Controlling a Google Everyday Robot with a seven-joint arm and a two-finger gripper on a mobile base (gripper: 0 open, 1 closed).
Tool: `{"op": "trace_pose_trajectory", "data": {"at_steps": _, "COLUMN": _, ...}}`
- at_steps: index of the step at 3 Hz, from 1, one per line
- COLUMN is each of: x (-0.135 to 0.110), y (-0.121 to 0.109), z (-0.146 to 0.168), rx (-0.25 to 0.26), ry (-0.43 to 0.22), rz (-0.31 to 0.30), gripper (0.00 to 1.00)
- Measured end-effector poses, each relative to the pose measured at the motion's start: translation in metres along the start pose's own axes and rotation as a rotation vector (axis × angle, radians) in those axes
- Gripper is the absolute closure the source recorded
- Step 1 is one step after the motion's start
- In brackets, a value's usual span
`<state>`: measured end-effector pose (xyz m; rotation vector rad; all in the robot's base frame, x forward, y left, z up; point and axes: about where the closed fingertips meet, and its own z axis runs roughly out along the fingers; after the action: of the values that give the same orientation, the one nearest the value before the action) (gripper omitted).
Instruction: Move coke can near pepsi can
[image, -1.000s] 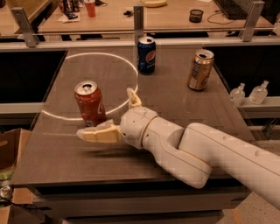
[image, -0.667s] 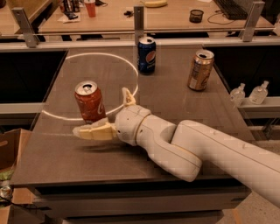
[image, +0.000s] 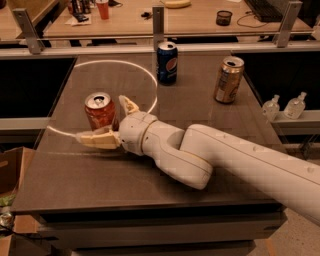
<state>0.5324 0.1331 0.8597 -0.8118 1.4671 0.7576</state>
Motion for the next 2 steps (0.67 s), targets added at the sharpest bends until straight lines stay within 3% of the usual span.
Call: {"op": "trace_pose_trajectory", "data": {"at_steps": 2, "x": 0.0016, "y": 0.0021, "z": 0.0199, "rx": -0.046, "ry": 0.01, "rz": -0.015, "gripper": 0.64}}
